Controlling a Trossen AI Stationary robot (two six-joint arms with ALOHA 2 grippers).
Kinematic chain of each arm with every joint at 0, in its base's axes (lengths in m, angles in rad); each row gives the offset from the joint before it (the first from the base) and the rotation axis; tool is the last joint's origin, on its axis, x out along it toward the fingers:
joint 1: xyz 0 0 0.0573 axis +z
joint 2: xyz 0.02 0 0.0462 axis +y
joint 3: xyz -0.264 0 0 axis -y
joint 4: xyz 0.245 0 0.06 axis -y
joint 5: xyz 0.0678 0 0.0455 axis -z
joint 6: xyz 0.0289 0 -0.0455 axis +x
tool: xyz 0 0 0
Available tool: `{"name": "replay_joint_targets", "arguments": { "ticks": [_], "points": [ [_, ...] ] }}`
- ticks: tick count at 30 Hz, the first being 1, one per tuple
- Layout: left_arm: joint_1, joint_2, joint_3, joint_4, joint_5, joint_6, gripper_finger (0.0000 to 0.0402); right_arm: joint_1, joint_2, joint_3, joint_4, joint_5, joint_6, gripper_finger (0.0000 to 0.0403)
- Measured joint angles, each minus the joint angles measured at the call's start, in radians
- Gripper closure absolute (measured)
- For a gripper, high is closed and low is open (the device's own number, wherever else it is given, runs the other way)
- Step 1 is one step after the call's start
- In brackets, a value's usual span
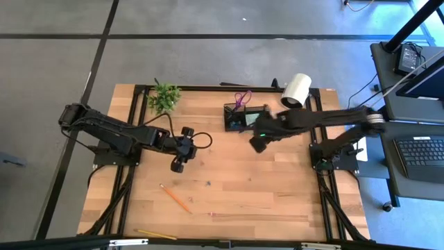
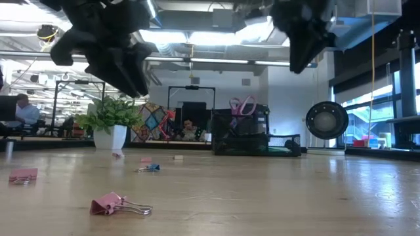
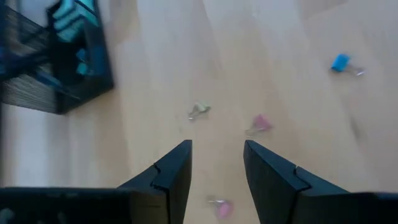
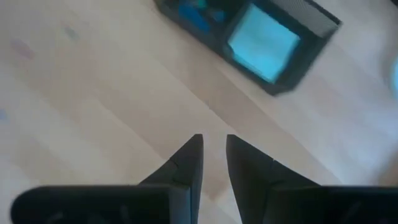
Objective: Pick and place office supplies into organizer
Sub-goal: Put the light yellow binder clip into the desk organizer
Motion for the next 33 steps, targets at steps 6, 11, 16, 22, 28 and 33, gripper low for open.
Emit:
{"name": "replay_joint_targets", "arguments": {
  "ticks": [6, 11, 16, 22, 28, 33],
  "points": [
    [0.000, 0.000, 0.000, 0.053, -0.067, 0.233, 0.0260, 0.023, -0.271, -0.311, 0.349, -0.037, 0.020, 0.0327],
    [0.009, 0.025, 0.001, 0.105, -0.021, 0.341, 0.0260, 0.043, -0.419, -0.536, 0.549, -0.069, 0.079, 0.0327],
    [0.051, 0.105, 0.018, 0.135, 0.068, 0.351, 0.0260, 0.049, -0.520, -0.695, 0.735, -0.072, 0.124, 0.0327],
    [0.094, 0.200, 0.101, 0.097, 0.130, 0.400, 0.0260, 0.048, -0.559, -0.777, 0.887, -0.071, 0.123, 0.0327],
    [0.138, 0.302, 0.184, 0.050, 0.239, 0.479, 0.0261, 0.048, -0.558, -0.779, 0.885, -0.071, 0.093, 0.0327],
    [0.164, 0.400, 0.263, -0.004, 0.249, 0.541, 0.0261, 0.048, -0.558, -0.779, 0.883, -0.071, 0.036, 0.0327]
  ]
}}
